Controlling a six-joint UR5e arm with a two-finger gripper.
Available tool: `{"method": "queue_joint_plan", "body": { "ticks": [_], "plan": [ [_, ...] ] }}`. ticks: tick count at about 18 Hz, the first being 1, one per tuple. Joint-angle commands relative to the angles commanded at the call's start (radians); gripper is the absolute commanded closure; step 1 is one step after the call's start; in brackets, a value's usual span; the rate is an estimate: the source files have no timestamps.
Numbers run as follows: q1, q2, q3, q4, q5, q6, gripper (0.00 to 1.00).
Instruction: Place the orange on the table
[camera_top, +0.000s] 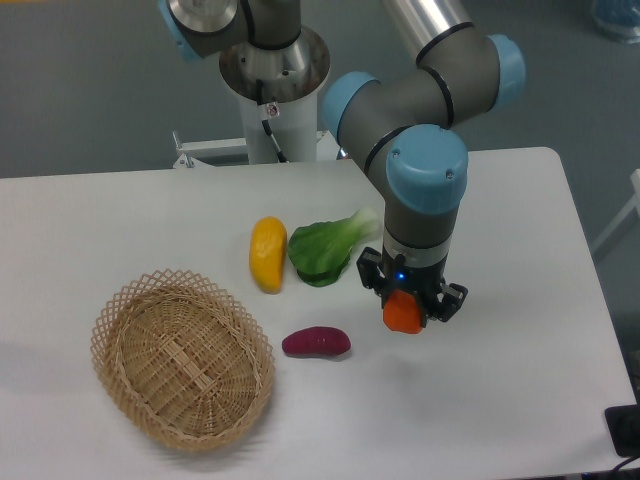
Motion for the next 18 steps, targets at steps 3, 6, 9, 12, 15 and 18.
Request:
{"method": "queue_joint_plan", "body": {
  "ticks": [3,6,9,12,15,18],
  "plan": [
    [0.000,0.000,0.002,0.000,0.002,0.000,0.81],
    [0.000,-0.003,0.003,-0.005,0.000,0.002,0.81],
    [0.000,-0.006,-0.003,0.005,0.002,0.003,0.81],
    [0.003,-0.005,-0.029,0.008,-0.003,0.003,0.81],
    [0.003,-0.005,-0.067,0.046,-0.002,0.002,0.81],
    [-0.005,-0.003,-0.147,0.142,0.003,-0.014,0.81]
  ]
}}
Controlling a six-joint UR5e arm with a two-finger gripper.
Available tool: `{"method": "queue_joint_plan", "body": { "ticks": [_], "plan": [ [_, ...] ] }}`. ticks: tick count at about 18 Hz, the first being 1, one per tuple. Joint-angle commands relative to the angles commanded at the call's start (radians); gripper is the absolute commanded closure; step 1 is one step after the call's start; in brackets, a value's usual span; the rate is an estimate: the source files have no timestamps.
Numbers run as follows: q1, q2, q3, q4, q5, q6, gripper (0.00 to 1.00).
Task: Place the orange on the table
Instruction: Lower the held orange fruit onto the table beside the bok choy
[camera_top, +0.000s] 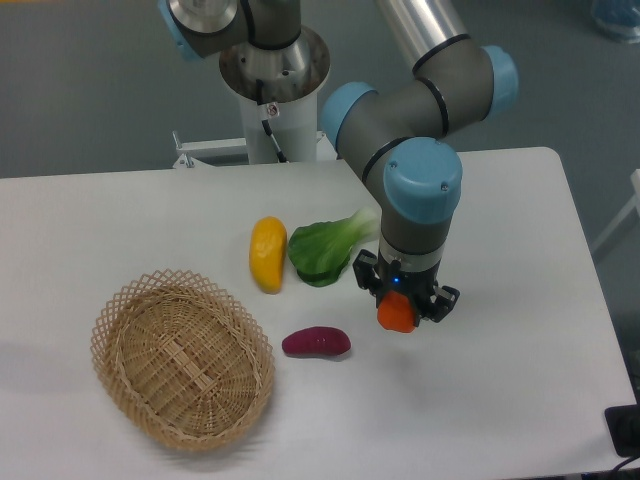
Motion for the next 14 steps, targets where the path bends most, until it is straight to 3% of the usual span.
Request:
{"method": "queue_joint_plan", "body": {
  "ticks": [2,10,14],
  "plan": [
    [-0.012,0.000,-0.071,0.075,0.030,-0.021,0.81],
    [-0.049,-0.017,-0.158,0.180,0.112,-0.031,0.85],
    [-0.051,-0.034,-0.172,0.200,0.114,0.020,0.73]
  ]
}}
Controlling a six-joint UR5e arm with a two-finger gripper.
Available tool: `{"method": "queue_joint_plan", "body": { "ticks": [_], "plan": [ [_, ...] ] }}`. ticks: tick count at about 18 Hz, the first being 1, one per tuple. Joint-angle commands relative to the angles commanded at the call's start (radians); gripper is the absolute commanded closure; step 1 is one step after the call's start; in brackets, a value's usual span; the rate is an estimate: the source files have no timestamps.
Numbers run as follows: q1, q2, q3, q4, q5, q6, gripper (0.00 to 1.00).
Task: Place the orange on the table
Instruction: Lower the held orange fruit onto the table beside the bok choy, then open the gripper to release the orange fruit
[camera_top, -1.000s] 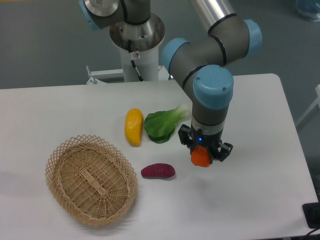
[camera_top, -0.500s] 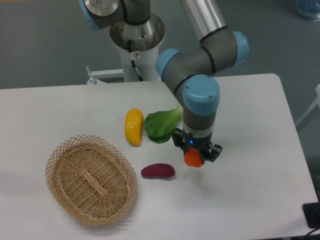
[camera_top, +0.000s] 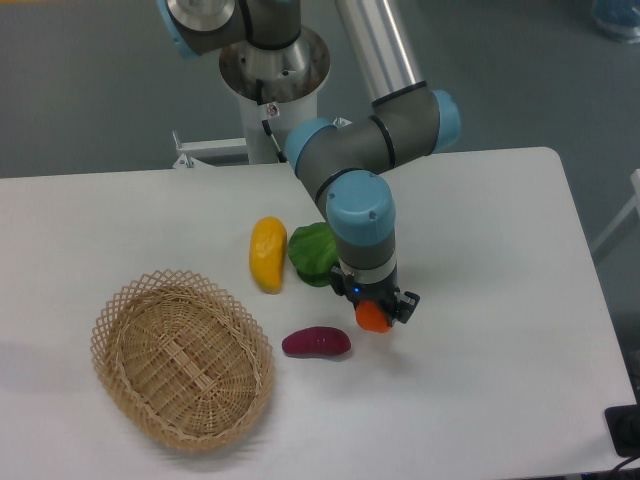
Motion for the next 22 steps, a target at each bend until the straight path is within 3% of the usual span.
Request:
{"method": "queue_joint_plan", "body": {
  "ticks": [3,5,9,12,13,14,19,22],
  "plan": [
    [-0.002,-0.006,-0.003,0.005,0.008,0.003,0.68],
    [-0.002,-0.020,0.002,0.006,0.018,0.006,0.56],
    [0.000,-0.018,-0.003,0.008,0.055,0.054,0.46],
    [0.000,-0.018,0.000,0.009,0.055,0.065,0.24],
    [0.000,-0.018,0.002,0.009,0.055,0.065,0.06],
    [0.000,-0.017,0.002,0.009,0.055,0.057,0.00],
    [0.024,0.011,0.020,0.021,0.040,0.034,0.00],
    [0.066,0.060,0.047,0.018,-0.102,-0.100,0.00]
  ]
}}
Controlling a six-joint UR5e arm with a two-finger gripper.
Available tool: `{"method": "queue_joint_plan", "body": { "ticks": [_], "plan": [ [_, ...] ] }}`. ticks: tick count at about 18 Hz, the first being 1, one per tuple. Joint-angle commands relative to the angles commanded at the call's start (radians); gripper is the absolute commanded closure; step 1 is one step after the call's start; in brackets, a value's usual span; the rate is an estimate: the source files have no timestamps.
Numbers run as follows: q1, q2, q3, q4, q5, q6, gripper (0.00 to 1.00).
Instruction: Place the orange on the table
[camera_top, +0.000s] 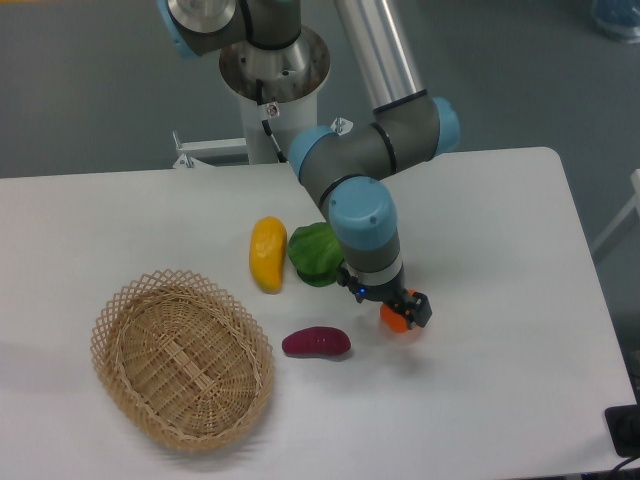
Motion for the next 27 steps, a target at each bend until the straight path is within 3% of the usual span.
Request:
{"method": "queue_joint_plan", "body": {
  "ticks": [1,3,8,11,14,22,25,27],
  "plan": [
    [0.035,0.031,0.014,-0.002,-0.096,-0.102,0.00],
    [0.051,0.035,0.041,-0.005,-0.157,-0.230,0.00],
    [0.081,0.039,0.095,-0.003,-0.185,-0.413,0.00],
    [0.082,0.008,0.164,-0.002,-0.194,-0.629,0.00],
    [0.080,-0.024,0.216,-0.002,-0.194,-0.732,0.00],
    [0.078,-0.030,0.210,0.000,-0.186,-0.703,0.00],
    [0.078,-0.014,0.175,-0.015,-0.159,-0.484,0.00],
    [0.082,0.011,0.160,-0.060,-0.159,-0.365,0.00]
  ]
}}
